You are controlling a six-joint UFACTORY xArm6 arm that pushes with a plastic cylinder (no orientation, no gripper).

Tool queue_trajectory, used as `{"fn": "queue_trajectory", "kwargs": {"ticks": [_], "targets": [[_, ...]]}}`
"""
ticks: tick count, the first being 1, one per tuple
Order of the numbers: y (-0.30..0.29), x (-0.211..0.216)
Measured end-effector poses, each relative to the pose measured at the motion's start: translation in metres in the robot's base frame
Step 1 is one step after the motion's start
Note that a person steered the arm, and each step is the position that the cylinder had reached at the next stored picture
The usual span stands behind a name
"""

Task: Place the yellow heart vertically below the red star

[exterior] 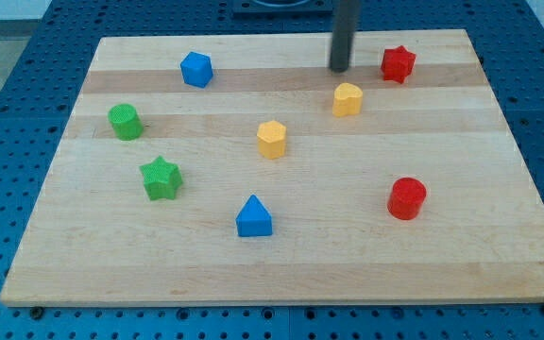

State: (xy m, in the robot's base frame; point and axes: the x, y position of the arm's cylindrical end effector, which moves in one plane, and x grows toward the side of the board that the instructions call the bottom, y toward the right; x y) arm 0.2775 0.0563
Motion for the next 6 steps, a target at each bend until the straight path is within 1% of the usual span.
{"fn": "queue_trajectory", "kwargs": {"ticks": [1,2,3,4,6], "targets": [[-0.010,0.064],[-0.010,0.071],[0.006,0.071],[0.048,0.071],[0.072,0.069]]}}
